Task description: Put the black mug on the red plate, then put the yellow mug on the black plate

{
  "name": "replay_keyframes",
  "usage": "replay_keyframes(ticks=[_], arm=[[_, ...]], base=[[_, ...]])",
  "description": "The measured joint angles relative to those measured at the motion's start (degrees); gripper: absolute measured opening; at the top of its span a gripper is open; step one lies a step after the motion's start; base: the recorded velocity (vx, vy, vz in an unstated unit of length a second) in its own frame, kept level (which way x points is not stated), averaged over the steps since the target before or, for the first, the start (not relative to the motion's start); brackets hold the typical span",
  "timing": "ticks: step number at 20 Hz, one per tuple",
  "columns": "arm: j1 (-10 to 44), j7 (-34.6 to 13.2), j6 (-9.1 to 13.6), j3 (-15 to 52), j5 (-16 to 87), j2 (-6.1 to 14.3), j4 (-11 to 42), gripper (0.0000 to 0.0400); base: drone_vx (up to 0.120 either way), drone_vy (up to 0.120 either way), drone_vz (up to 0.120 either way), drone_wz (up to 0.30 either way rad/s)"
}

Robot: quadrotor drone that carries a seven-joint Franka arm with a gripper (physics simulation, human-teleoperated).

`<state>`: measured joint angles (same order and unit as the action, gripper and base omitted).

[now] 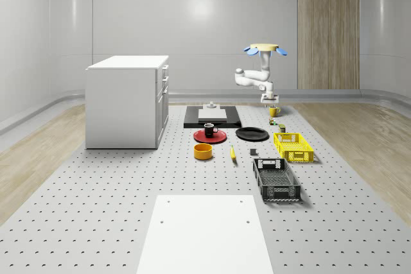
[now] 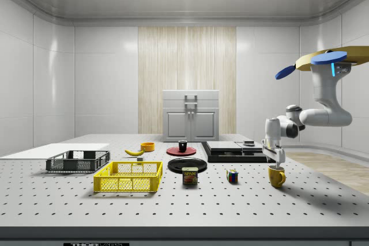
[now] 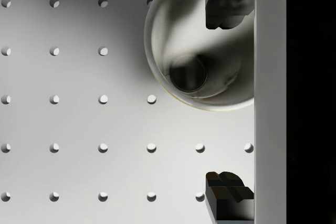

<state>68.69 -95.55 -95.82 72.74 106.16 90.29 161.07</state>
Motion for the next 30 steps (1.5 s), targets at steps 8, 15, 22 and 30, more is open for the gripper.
replay_keyframes(ticks=[8,15,22,30], arm=[[-0.26,1.0,-1.25,-3.52,3.31,-0.24,-1.17,0.04],[1.26,0.22,-1.03,-4.33,4.26,-1.08,-2.1,0.04],[1.93,0.09,-0.73,-4.35,4.4,-1.63,-2.68,0.04],[1.97,0.13,-0.46,-4.37,4.52,-1.97,-2.79,0.0193]], base=[[0.0,0.0,0.0,0.0],[0.0,0.0,0.0,0.0],[0.0,0.0,0.0,0.0],[0.0,0.0,0.0,0.0]])
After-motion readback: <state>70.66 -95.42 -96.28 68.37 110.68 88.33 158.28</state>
